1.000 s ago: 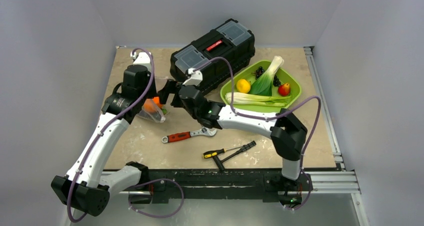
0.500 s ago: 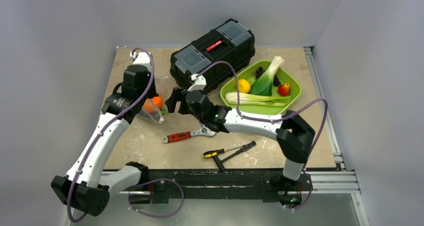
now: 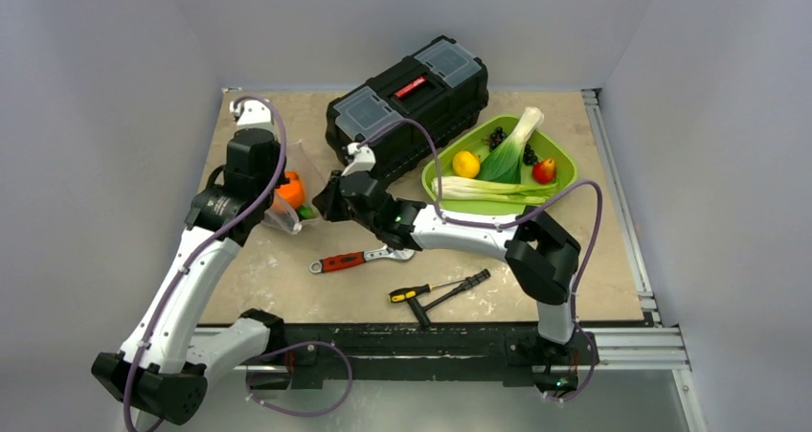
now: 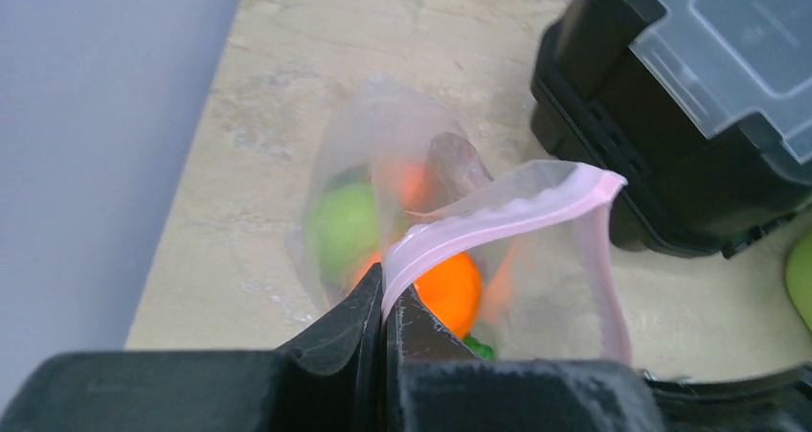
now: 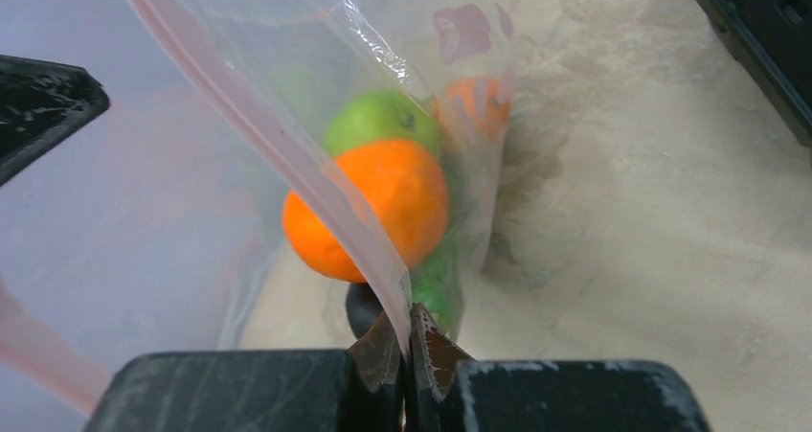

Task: Place the food in the zip-top bag and seal the zipper
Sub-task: Adjust the zipper food storage bag at the center of the board, then pick up the fake fruit from the bin.

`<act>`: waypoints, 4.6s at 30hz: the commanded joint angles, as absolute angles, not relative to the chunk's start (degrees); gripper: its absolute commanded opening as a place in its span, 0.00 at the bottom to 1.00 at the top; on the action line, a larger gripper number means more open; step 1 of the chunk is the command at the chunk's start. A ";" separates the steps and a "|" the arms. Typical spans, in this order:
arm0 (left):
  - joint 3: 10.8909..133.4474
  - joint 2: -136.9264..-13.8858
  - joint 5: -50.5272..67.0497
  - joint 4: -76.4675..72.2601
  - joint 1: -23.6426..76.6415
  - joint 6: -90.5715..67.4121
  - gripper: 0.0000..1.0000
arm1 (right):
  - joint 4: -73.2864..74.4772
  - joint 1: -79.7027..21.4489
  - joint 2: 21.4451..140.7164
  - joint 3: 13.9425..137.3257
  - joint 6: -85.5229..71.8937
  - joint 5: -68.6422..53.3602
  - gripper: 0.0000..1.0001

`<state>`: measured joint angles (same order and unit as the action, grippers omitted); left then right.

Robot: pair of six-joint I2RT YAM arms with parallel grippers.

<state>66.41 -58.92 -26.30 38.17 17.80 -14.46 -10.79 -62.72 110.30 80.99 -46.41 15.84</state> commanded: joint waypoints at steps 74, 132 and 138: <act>67.76 -59.61 -23.48 34.89 17.93 -15.08 0.00 | 3.72 -6.68 97.27 62.95 -37.77 36.20 0.97; 67.94 -59.40 -23.93 35.37 17.84 -15.35 0.00 | -27.92 -31.30 73.60 48.72 -33.02 -11.63 0.00; 66.97 -57.84 -24.08 34.00 17.76 -15.38 0.00 | -29.12 -42.63 78.08 53.89 -30.85 -9.53 0.00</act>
